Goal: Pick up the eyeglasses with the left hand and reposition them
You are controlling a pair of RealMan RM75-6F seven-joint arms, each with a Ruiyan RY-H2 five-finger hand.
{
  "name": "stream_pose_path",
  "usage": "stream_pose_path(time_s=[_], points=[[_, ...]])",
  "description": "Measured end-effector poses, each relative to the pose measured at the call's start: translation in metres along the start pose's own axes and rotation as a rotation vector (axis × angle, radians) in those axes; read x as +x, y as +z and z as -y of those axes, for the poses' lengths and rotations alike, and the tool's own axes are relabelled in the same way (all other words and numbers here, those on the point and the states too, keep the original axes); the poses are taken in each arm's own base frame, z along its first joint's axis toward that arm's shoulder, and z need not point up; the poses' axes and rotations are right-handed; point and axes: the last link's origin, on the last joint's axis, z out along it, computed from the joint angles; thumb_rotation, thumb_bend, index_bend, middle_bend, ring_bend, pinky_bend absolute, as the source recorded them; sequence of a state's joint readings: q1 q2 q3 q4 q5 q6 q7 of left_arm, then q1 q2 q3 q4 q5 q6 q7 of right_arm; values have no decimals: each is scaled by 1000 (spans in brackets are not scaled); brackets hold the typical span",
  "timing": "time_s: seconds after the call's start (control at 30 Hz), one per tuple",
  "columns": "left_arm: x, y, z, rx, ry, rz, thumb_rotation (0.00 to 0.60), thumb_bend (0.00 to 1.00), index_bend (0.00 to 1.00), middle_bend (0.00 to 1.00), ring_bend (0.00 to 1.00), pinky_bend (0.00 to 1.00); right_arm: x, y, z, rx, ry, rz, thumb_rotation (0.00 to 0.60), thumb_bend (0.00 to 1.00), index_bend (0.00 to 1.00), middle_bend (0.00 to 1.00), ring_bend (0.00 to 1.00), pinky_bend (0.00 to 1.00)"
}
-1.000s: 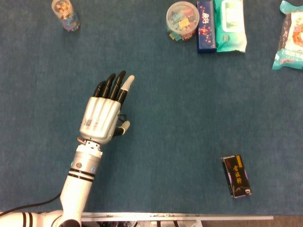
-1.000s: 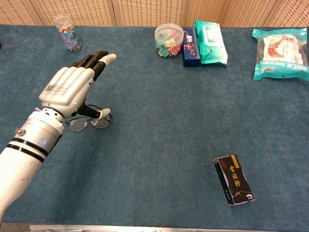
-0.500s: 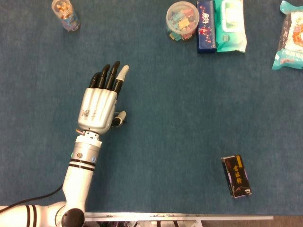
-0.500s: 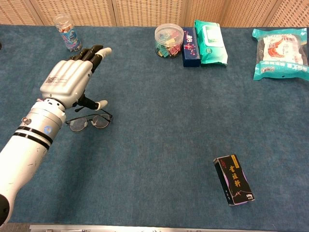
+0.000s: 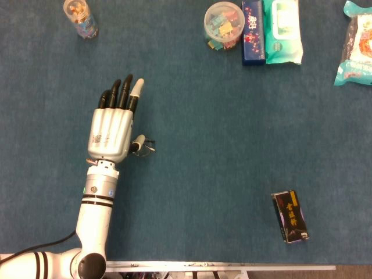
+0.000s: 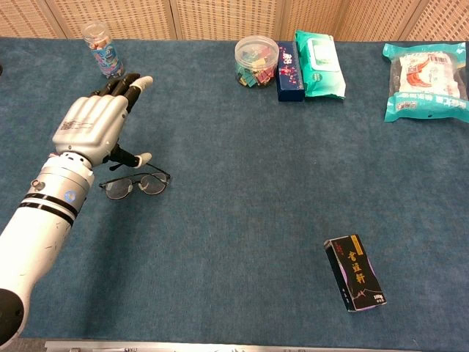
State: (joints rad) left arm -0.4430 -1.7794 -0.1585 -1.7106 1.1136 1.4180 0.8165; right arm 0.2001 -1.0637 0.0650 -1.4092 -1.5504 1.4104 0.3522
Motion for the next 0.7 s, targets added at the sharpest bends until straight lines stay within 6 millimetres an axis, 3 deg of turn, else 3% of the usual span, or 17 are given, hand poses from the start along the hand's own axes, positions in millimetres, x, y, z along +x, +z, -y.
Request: stream_pose_path(time_s=[0.7], points=[[-18, 3, 23, 28, 34, 26, 600, 176, 0, 0, 0, 139, -2, 2, 4, 3, -13, 12, 600, 0, 439, 319, 201, 330]])
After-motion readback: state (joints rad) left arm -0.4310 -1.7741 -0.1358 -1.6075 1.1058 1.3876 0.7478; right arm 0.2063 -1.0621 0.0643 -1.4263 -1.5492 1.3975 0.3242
